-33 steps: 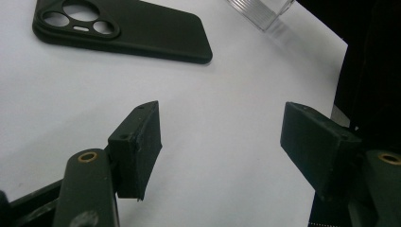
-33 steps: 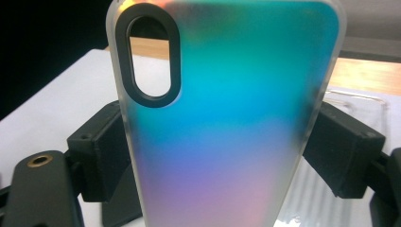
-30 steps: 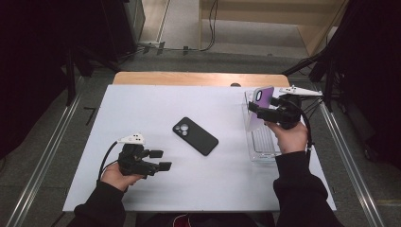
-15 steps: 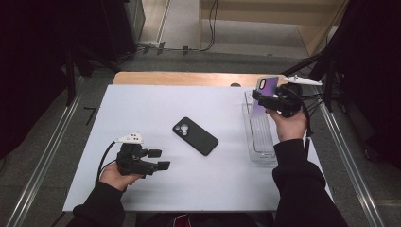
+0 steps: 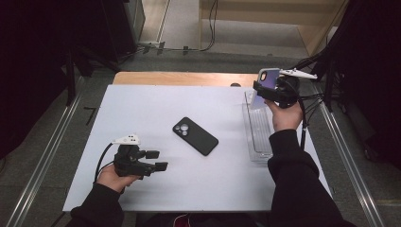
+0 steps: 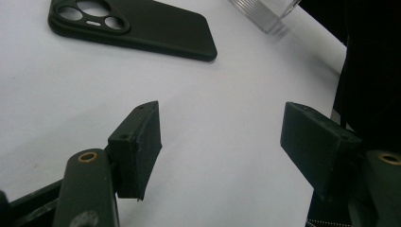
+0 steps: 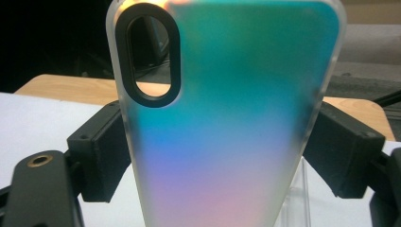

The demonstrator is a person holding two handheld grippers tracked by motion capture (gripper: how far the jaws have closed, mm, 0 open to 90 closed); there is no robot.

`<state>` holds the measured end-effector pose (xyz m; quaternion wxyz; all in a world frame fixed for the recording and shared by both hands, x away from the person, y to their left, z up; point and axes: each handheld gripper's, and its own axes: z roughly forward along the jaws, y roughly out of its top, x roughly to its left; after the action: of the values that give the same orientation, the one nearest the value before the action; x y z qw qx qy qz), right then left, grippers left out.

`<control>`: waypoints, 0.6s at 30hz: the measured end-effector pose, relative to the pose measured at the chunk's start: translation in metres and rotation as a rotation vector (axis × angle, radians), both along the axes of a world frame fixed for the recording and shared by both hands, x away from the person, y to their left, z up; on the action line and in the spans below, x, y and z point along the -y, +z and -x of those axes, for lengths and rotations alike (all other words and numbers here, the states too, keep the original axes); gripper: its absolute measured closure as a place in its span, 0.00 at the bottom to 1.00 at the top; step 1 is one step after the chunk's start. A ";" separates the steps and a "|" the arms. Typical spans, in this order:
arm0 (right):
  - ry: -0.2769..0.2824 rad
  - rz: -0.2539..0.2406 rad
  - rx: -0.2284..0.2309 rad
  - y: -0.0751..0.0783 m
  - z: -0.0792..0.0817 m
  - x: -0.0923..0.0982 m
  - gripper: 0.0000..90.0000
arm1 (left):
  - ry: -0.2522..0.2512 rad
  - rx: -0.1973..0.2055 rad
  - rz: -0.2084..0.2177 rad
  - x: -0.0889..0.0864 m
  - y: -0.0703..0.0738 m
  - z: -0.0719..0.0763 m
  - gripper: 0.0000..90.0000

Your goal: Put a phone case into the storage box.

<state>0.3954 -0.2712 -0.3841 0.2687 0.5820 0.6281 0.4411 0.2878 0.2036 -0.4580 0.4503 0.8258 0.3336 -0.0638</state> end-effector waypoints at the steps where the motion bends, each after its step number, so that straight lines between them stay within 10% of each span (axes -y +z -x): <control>1: -0.009 -0.004 -0.004 -0.003 -0.006 0.002 0.16 | 0.000 0.000 -0.002 0.000 0.000 0.000 0.33; 18: -0.053 0.014 -0.055 -0.024 -0.042 0.004 0.16 | -0.002 -0.006 0.001 -0.001 -0.001 0.001 0.33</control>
<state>0.4370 -0.2748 -0.4079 0.2671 0.6085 0.6227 0.4130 0.2872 0.2046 -0.4593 0.4496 0.8257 0.3342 -0.0666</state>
